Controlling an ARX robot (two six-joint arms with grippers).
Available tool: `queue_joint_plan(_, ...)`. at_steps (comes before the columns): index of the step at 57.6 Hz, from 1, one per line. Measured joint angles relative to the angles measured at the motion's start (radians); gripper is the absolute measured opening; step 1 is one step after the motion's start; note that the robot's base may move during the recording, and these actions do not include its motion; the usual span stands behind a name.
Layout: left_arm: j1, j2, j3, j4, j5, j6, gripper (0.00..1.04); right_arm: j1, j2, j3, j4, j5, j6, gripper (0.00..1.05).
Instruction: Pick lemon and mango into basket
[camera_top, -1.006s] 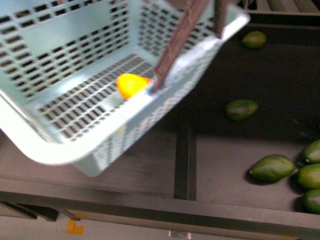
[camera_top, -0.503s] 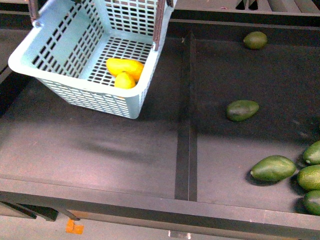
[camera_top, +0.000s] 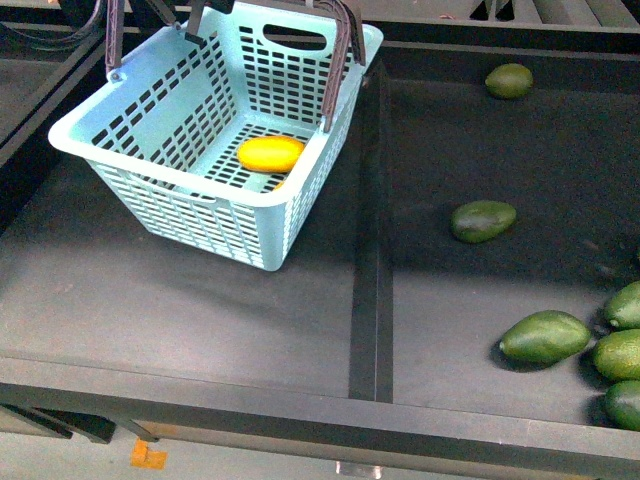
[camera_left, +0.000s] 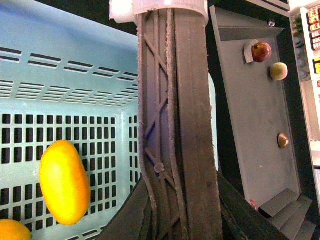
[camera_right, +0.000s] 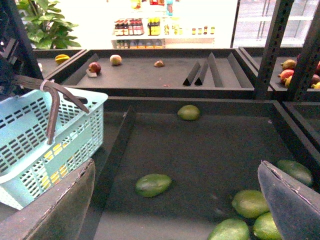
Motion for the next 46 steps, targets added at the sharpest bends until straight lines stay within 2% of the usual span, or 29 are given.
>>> queue_joint_plan(8,-0.002,0.005,0.01,0.01,-0.03,-0.004,0.41,0.0,0.0,0.0,0.0,0.0,0.0,0.96)
queue_joint_plan(12,-0.002,-0.031,-0.046,0.031,-0.044,-0.022,0.54,0.0,0.0,0.0,0.0,0.0,0.0,0.96)
queue_joint_plan(16,-0.003,-0.132,-0.195,0.05,-0.074,-0.074,0.73,0.0,0.0,0.0,0.0,0.0,0.0,0.96)
queue_joint_plan(24,-0.006,-0.353,-0.485,0.086,-0.152,-0.148,1.0,0.0,0.0,0.0,0.0,0.0,0.0,0.96)
queue_joint_plan(30,-0.032,-0.485,-0.612,-0.067,-0.277,-0.142,0.98,0.0,0.0,0.0,0.0,0.0,0.0,0.96)
queue_joint_plan(33,-0.048,-0.517,-0.633,-0.112,-0.29,-0.139,0.98,0.0,0.0,0.0,0.0,0.0,0.0,0.96)
queue_joint_plan(38,-0.062,-0.534,-0.65,-0.086,-0.265,-0.097,0.97,0.0,0.0,0.0,0.0,0.0,0.0,0.96)
queue_joint_plan(40,-0.051,-0.588,-0.787,0.15,-0.099,0.048,0.9,0.0,0.0,0.0,0.0,0.0,0.0,0.96)
queue_joint_plan(42,-0.042,-0.622,-0.877,0.288,-0.018,0.164,0.85,0.0,0.0,0.0,0.0,0.002,0.0,0.96)
queue_joint_plan(43,-0.033,-0.658,-0.974,0.428,0.073,0.294,0.81,0.0,0.0,0.0,0.0,0.002,0.0,0.96)
queue_joint_plan(44,-0.024,-0.687,-1.053,0.537,0.127,0.428,0.77,0.0,0.0,0.0,0.0,0.002,0.0,0.96)
queue_joint_plan(45,-0.017,-0.708,-1.112,0.619,0.161,0.481,0.74,0.0,0.0,0.0,0.0,0.003,0.0,0.96)
queue_joint_plan(46,-0.005,-0.743,-1.206,0.754,0.204,0.638,0.7,0.0,0.0,0.0,0.0,0.003,0.0,0.96)
